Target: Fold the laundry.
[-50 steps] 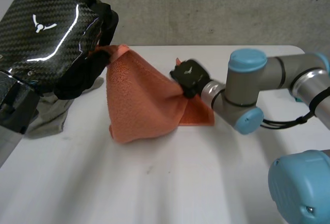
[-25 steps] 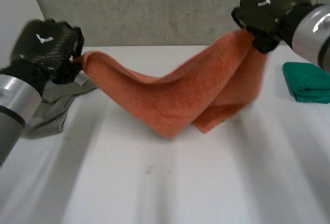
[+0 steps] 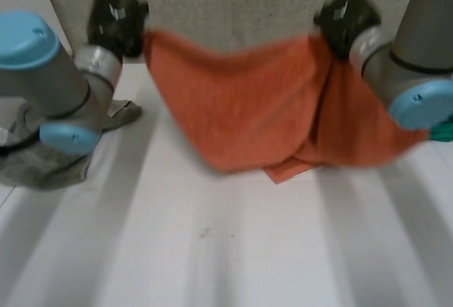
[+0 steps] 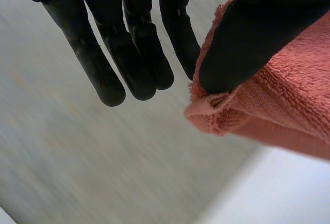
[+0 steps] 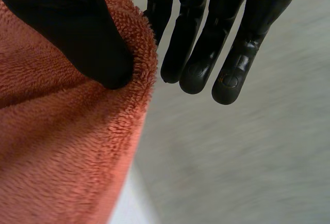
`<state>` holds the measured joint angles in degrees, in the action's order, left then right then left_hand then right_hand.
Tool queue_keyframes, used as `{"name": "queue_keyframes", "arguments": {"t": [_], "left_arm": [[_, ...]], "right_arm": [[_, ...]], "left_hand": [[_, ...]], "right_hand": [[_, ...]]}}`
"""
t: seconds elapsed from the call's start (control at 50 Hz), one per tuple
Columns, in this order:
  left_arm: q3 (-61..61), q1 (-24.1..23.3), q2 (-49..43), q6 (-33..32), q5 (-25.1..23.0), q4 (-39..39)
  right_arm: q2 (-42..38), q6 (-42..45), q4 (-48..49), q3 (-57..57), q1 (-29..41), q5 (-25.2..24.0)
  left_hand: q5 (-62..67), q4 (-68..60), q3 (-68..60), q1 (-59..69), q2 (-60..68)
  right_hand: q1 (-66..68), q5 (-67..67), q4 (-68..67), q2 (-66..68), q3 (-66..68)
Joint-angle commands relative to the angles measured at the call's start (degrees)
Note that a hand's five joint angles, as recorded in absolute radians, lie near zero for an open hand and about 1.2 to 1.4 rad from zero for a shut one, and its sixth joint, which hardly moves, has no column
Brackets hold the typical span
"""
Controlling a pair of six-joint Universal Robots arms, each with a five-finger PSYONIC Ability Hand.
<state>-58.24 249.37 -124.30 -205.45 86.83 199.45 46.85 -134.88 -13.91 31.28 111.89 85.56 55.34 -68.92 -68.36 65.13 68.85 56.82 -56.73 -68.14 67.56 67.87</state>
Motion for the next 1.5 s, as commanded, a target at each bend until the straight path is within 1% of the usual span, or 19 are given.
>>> {"name": "queue_keyframes", "arguments": {"t": [0.02, 0.14, 0.16, 0.22, 0.3, 0.42, 0.6, 0.66, 0.68, 0.72, 0.82, 0.9, 1.0, 1.12, 1.2, 1.22, 1.32, 1.38, 1.5], "left_arm": [[3.58, -0.55, 2.21, -0.31, 2.2, 20.51], [-5.38, -0.91, 5.29, -0.13, 2.21, 21.95], [-7.31, -0.82, 6.25, -0.04, 2.21, 21.86], [-16.18, -0.29, 9.68, 0.05, 2.03, 21.51], [-27.88, -0.29, 13.2, 0.13, 0.45, 21.25], [-43.26, 0.59, 15.67, -0.48, -3.5, 20.11], [-48.29, 0.59, 15.67, -0.83, -3.59, 14.92], [-48.2, 1.03, 16.45, -0.92, -3.59, 12.81], [-48.2, 1.11, 16.89, -0.92, -3.59, 12.46], [-48.37, 2.08, 18.65, -0.75, -3.59, 11.41], [-49.34, 4.19, 21.73, -0.13, -3.68, 10.17], [-50.04, 4.63, 23.49, -0.04, -3.68, 9.91], [-50.48, 4.72, 24.37, 0.13, -3.68, 9.91], [-50.49, 4.72, 24.37, 0.13, -3.68, 9.91], [-50.4, 4.89, 24.28, 0.13, -3.68, 9.91], [-50.4, 4.98, 24.28, 0.13, -3.68, 9.91], [-50.22, 5.25, 24.28, 0.22, -3.68, 9.91], [-50.31, 5.16, 24.28, 0.22, -3.68, 9.91], [-50.31, 5.16, 23.75, 0.22, -3.68, 9.91]], "right_arm": [[4.11, -2.31, 25.15, 2.45, 0.69, 2.86], [12.9, -1.7, 25.16, 16.34, 1.22, 2.25], [14.65, -1.26, 24.81, 21.06, 1.4, 2.07], [16.95, 0.14, 23.67, 28.2, 1.48, 1.54], [21.78, 4.88, 16.49, 41.19, 1.49, 1.1], [21.79, 4.63, 8.37, 52.73, 1.75, 0.14], [17.31, -3.62, 13.2, 57.4, 3.33, -3.81], [17.4, -6.61, 14.08, 57.58, 3.42, -5.05], [17.66, -8.27, 14.35, 57.58, 3.33, -5.66], [18.45, -9.95, 14.35, 57.41, 2.72, -6.19], [23.63, -15.75, 13.82, 56.44, -5.61, -6.72], [24.34, -17.43, 11.29, 55.12, -10.1, -7.42], [24.34, -17.52, 3.81, 54.59, -15.2, -9.88], [24.08, -15.85, 1.69, 56.08, -20.57, -14.18], [23.64, -11.29, 1.95, 57.84, -24.96, -18.75], [23.03, -8.32, 2.22, 58.54, -26.97, -21.2], [18.72, 1.1, 2.4, 60.65, -29.8, -26.4], [17.14, 5.75, 2.74, 61.53, -29.98, -27.98], [13.18, 7.62, 7.31, 61.54, -30.24, -28.78]], "left_hand": [[14.66, -11.08, -11.64, 14.87, 11.15], [14.66, -11.08, -11.64, 14.87, 11.15], [14.66, -11.08, -11.64, 14.87, 11.15], [14.66, -11.08, -11.64, 14.87, 11.15], [14.66, -11.08, -11.64, 14.87, 11.15], [14.66, -11.08, -11.64, 14.87, 11.15], [14.66, -11.08, -11.64, 14.87, 11.15], [14.66, -11.08, -11.64, 14.87, 11.15], [14.66, -11.08, -11.64, 14.87, 11.15], [14.66, -11.08, -11.64, 14.87, 11.15], [14.66, -11.08, -11.64, 14.87, 11.15], [14.66, -11.08, -11.64, 14.87, 11.15], [14.66, -11.08, -11.64, 14.87, 11.15], [14.66, -11.08, -11.64, 14.87, 11.15], [14.66, -11.08, -11.64, 14.87, 11.15], [14.66, -11.08, -11.64, 14.87, 11.15], [14.66, -11.08, -11.64, 14.87, 11.15], [14.66, -11.08, -11.64, 14.87, 11.15], [14.66, -11.08, -11.64, 14.87, 11.15]], "right_hand": [[23.18, -13.27, -11.86, 12.44, 12.13], [23.18, -13.27, -11.86, 12.44, 12.13], [23.18, -13.27, -11.86, 12.44, 12.13], [23.18, -13.27, -11.86, 12.44, 12.13], [23.18, -13.27, -11.86, 12.44, 12.13], [23.18, -13.27, -11.86, 12.44, 12.13], [23.18, -13.27, -11.86, 12.44, 12.13], [-2.73, 12.64, 14.05, -13.47, -13.78], [-26.65, 36.55, 37.97, -37.39, -37.7], [-46.15, 56.05, 57.46, -56.89, -57.2], [-46.82, 56.73, 58.14, -57.56, -57.87], [-46.82, 56.73, 58.14, -57.56, -57.87], [-46.82, 56.73, 58.14, -57.56, -57.87], [-40.53, 50.43, 51.84, -51.27, -51.58], [-35.98, 45.88, 47.3, -46.72, -47.03], [-34.14, 44.05, 45.46, -44.88, -45.19], [-33.12, 43.02, 44.44, -43.86, -44.17], [-31.27, 41.18, 42.59, -42.01, -42.32], [-27.23, 37.14, 38.55, -37.97, -38.28]]}}
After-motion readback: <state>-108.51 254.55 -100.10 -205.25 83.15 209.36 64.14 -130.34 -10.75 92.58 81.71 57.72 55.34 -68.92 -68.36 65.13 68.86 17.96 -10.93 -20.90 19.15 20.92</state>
